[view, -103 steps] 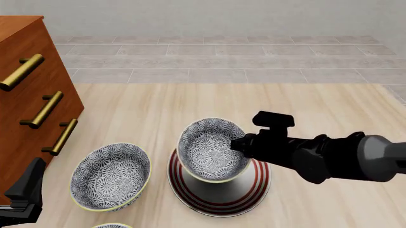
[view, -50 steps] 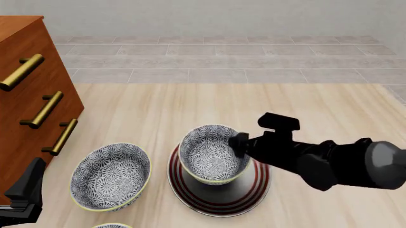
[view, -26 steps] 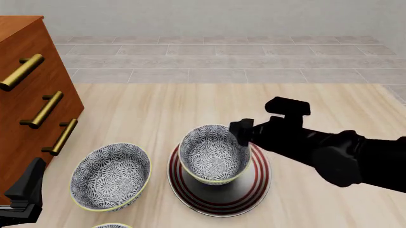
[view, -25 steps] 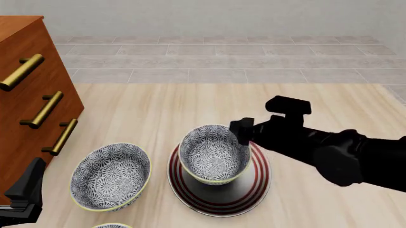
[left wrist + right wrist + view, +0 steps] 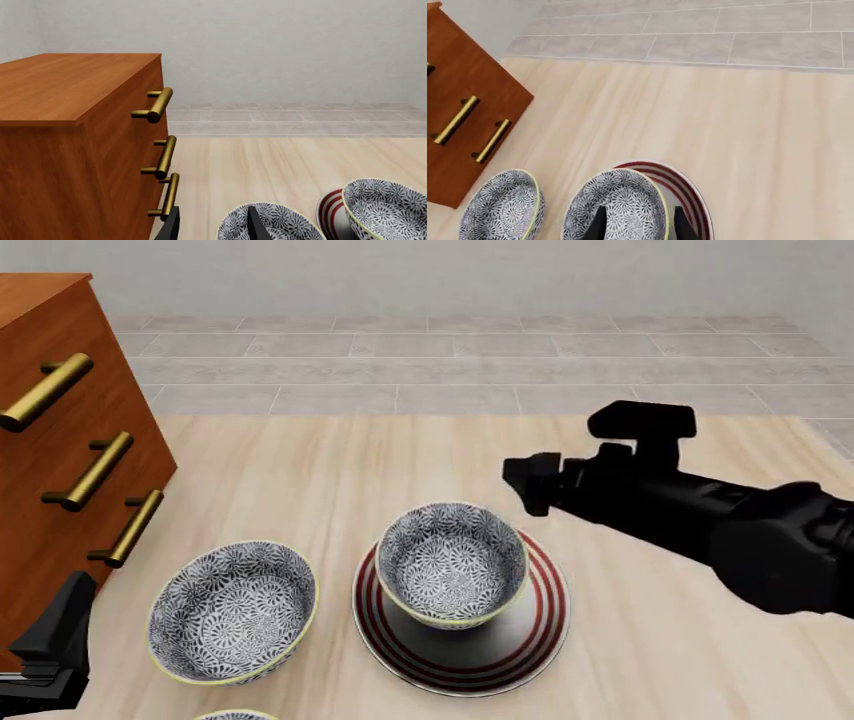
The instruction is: Pick up the bowl and put it in the front on the plate.
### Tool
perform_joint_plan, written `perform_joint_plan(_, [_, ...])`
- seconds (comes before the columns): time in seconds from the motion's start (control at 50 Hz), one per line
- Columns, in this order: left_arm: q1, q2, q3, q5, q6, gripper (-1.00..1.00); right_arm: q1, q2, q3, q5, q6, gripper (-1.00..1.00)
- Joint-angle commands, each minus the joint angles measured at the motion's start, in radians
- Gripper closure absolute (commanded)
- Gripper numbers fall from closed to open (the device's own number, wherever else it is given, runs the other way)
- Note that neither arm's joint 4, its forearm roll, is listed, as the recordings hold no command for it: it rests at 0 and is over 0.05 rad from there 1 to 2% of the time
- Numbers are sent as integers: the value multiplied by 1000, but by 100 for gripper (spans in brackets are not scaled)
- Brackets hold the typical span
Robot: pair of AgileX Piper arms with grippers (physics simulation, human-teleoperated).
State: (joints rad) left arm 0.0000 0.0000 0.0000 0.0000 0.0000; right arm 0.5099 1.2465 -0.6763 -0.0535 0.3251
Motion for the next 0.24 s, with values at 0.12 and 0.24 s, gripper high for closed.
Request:
perform_joint_plan(0.12, [0, 0, 0, 0, 0, -100, -54, -75, -11, 7, -162, -100])
perform_joint_plan(0.24, [0, 0, 0, 0, 0, -100, -99, -50, -6, -63, -256, -100])
